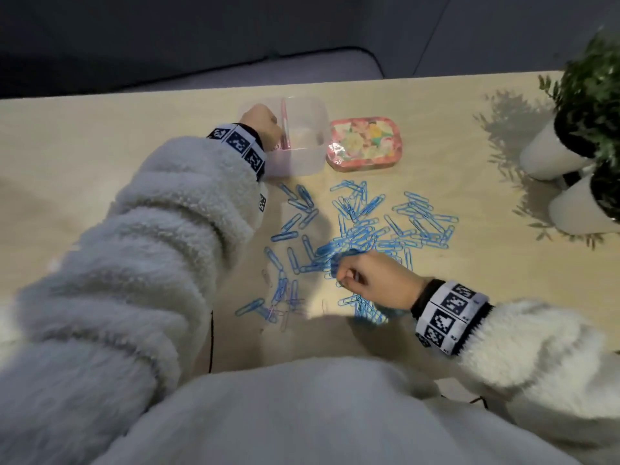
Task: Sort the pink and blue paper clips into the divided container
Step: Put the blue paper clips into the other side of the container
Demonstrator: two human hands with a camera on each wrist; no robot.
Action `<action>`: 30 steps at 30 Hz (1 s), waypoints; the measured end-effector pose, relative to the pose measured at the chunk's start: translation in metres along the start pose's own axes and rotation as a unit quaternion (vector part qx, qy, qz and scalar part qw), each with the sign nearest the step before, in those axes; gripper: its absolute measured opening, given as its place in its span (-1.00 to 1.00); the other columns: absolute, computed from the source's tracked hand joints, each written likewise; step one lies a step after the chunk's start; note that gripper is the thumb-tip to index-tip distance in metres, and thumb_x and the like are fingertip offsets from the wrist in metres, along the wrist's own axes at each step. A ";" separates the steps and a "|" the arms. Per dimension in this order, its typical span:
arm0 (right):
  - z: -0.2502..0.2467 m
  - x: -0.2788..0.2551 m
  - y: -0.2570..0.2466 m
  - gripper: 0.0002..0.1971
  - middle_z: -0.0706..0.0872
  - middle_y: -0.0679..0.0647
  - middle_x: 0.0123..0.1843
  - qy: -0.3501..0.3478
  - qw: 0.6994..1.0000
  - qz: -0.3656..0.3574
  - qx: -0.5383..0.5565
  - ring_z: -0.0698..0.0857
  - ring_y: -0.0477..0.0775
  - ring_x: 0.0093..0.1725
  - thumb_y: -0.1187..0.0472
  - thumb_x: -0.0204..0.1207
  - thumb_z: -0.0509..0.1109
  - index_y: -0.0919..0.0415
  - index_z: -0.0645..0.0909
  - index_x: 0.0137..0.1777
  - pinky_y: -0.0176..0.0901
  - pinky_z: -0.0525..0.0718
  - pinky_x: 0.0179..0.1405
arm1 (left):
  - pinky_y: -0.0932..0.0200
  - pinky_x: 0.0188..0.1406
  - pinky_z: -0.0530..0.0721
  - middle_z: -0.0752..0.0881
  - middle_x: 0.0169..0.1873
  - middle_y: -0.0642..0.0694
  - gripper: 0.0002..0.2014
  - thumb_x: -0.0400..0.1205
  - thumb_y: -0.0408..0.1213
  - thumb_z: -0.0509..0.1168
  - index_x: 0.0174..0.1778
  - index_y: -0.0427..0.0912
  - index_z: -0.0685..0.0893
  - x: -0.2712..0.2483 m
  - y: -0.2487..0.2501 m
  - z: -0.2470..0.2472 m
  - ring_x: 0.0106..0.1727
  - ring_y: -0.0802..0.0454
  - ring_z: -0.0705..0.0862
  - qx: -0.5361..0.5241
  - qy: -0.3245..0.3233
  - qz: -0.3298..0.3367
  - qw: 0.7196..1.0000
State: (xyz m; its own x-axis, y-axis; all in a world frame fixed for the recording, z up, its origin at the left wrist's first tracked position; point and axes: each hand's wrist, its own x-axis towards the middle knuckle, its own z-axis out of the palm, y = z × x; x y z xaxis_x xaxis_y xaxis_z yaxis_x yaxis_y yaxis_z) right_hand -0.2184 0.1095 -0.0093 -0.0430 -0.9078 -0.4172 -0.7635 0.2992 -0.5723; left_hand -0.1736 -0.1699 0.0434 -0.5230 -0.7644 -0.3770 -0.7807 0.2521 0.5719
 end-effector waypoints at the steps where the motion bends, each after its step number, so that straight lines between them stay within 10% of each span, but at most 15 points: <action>1: 0.006 0.000 0.000 -0.88 0.67 -0.03 -0.31 -0.015 1.000 -0.002 -0.010 0.52 -0.07 -0.35 0.31 0.46 0.30 0.13 0.64 -0.12 -0.27 0.44 -0.25 | 0.10 0.33 0.46 0.57 0.35 -0.28 -0.64 0.59 -0.47 0.11 0.30 -0.32 0.56 -0.005 -0.004 -0.001 0.39 -0.20 0.50 -0.002 0.015 0.021 1.000; 7: 0.029 -0.003 -0.007 -0.81 0.67 0.14 0.06 -0.024 0.994 -0.073 -0.080 0.68 0.23 0.00 0.29 0.44 0.30 0.13 0.65 0.02 0.02 0.61 -0.08 | 0.09 0.30 0.41 0.72 0.13 -0.21 -0.68 0.48 -0.51 0.19 0.06 -0.23 0.72 -0.083 -0.049 0.017 0.25 -0.18 0.59 0.052 0.067 0.252 0.964; 14: 0.034 -0.006 -0.009 -0.82 0.65 0.13 -0.03 -0.035 0.979 -0.170 -0.106 0.70 0.20 -0.17 0.09 0.45 0.27 0.08 0.69 -0.15 -0.09 0.58 -0.33 | 0.05 -0.05 0.57 0.68 -0.20 -0.07 -0.91 0.48 -0.23 0.36 -0.14 -0.11 0.72 -0.161 -0.109 0.074 -0.08 -0.08 0.64 0.110 -0.074 0.139 0.981; 24: 0.034 -0.003 -0.018 -0.84 0.57 0.18 0.13 -0.100 0.980 -0.080 -0.153 0.59 0.22 0.12 0.19 0.55 0.23 0.23 0.52 0.07 0.07 0.52 0.02 | 0.09 -0.14 0.52 0.72 -0.10 -0.10 -0.85 0.51 -0.08 0.30 -0.20 -0.07 0.66 -0.173 -0.097 0.110 0.00 -0.11 0.66 0.161 -0.051 0.041 0.985; 30: 0.029 0.004 -0.005 -0.82 0.66 0.17 -0.02 0.010 0.999 -0.042 0.007 0.62 0.17 -0.04 0.34 0.52 0.21 0.27 0.58 0.06 -0.22 0.46 -0.06 | 0.13 -0.21 0.46 0.72 -0.13 -0.12 -0.83 0.58 -0.11 0.29 -0.16 -0.14 0.63 -0.164 -0.115 0.083 -0.08 -0.10 0.64 0.091 0.002 0.009 0.996</action>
State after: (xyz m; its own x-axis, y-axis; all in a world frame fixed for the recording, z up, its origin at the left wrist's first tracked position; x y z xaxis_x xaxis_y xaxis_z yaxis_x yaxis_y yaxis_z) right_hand -0.1960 0.1133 -0.0290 0.0085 -0.9354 -0.3535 -0.7559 0.2255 -0.6146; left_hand -0.0260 -0.0244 -0.0212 -0.5360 -0.7614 -0.3647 -0.8207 0.3687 0.4365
